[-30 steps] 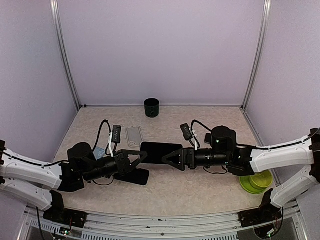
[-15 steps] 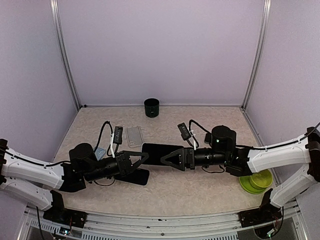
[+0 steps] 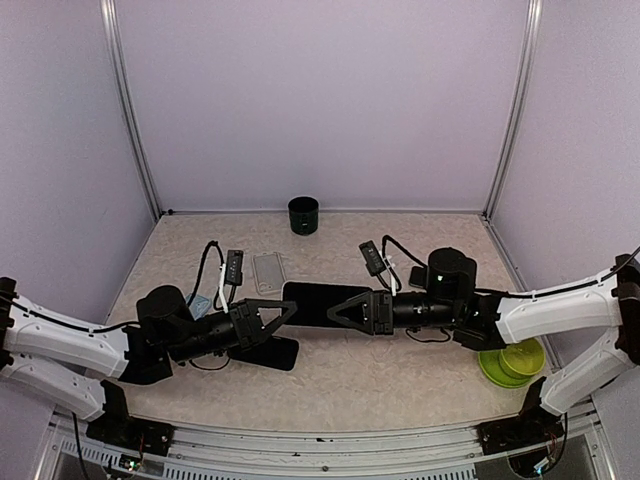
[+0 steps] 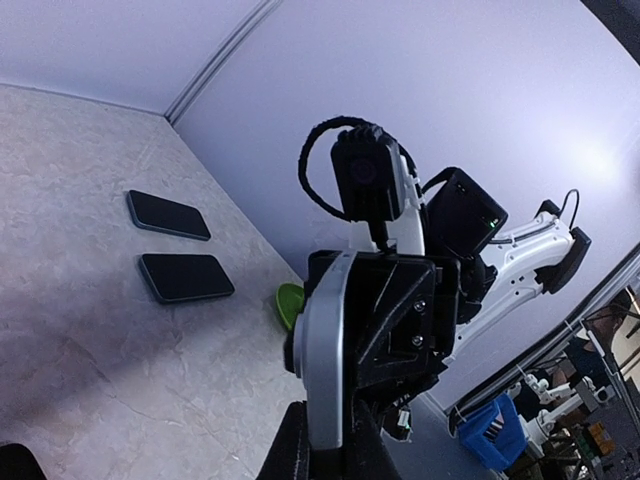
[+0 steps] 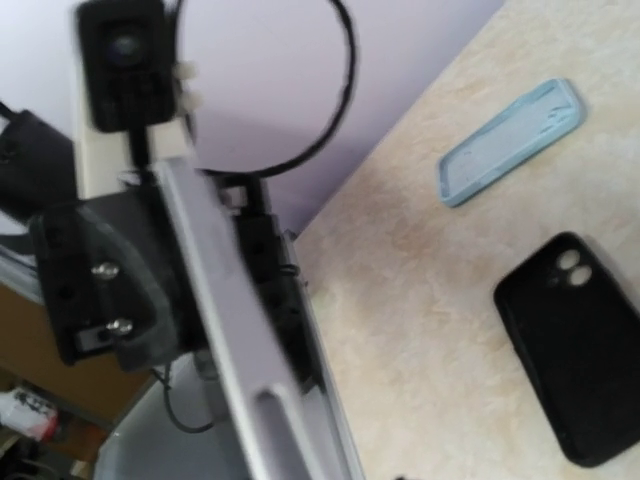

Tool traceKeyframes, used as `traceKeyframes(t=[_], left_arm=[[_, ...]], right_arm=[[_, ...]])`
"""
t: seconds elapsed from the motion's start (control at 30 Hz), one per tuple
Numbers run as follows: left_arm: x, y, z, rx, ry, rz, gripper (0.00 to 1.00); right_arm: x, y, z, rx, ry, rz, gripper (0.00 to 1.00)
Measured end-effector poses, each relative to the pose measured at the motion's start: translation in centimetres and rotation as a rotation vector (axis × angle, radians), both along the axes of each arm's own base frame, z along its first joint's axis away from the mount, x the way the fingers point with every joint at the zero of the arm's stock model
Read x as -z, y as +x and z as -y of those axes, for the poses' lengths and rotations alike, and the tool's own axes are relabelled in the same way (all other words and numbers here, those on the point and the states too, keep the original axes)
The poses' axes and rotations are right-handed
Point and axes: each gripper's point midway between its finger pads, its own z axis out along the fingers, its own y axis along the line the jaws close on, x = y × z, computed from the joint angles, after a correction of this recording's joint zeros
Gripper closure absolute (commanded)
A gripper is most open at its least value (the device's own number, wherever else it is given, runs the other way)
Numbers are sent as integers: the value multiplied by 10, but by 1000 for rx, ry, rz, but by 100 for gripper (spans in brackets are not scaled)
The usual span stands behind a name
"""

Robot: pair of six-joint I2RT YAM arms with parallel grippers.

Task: Put the phone into the phone case
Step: Pass from the left arm to the right

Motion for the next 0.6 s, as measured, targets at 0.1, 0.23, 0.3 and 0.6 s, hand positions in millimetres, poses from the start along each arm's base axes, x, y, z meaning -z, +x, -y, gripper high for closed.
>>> traceKeyframes(t=[0.1, 0.23, 0.3, 0.6], left_arm=[[-2, 1, -1, -3, -11, -1, 100], [-9, -2, -2, 5, -33, 6, 93], [-10, -2, -2, 5, -34, 6, 86], [4, 16, -12, -90, 19, -17, 50]], right_arm=[[-11, -5, 1, -24, 31, 17, 86], [-19, -8, 2, -43, 56, 34, 93], [-20, -9, 2, -46, 60, 36, 96], [-20, -14, 5, -53, 53, 55, 100]])
